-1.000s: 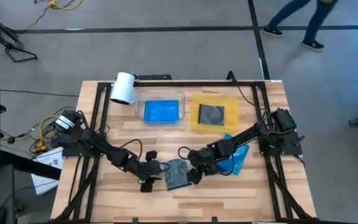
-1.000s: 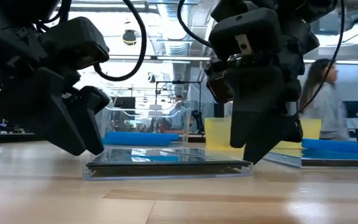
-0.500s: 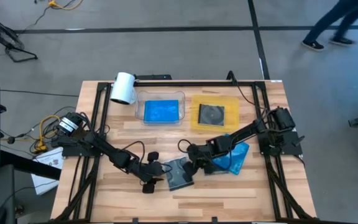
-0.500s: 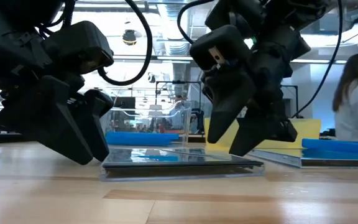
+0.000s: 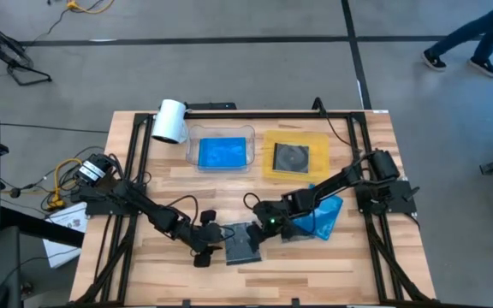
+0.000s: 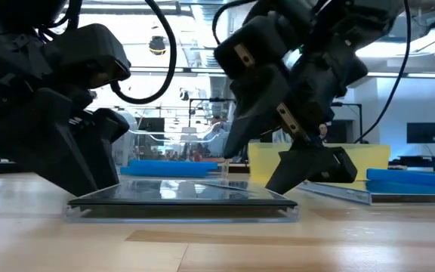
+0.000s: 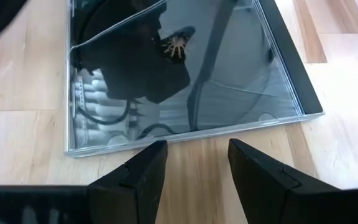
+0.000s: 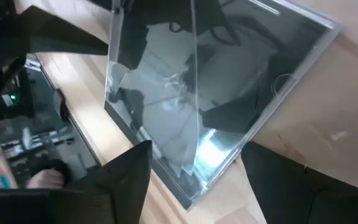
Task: Pick & place jewel cases by type
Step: Put the left black CD case into the yellow bin
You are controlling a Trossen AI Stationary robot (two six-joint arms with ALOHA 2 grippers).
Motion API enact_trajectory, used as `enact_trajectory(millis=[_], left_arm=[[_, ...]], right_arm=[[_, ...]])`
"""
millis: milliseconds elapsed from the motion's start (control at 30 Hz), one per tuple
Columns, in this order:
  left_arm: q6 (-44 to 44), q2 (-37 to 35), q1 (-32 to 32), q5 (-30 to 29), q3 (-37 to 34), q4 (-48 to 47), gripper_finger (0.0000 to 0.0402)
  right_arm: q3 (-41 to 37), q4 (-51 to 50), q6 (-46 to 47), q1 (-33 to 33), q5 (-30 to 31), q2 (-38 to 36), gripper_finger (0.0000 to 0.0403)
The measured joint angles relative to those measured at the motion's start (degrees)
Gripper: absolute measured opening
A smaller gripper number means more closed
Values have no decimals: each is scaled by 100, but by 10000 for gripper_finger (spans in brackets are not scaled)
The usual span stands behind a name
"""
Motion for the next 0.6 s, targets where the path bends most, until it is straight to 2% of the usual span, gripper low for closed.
enact_trajectory(millis=[300,433,600], left_arm=[[-291,9,15,-28,26,-307,171],[-381,15,22,-222,36,-522,171],[-146,-191,15,-356,-2,-447,171]], right_arm=[[-52,-171,-716,22,900,-423,249],[-5,-665,-700,60,1042,-454,249],[7,-781,-836,116,1234,-457,249]])
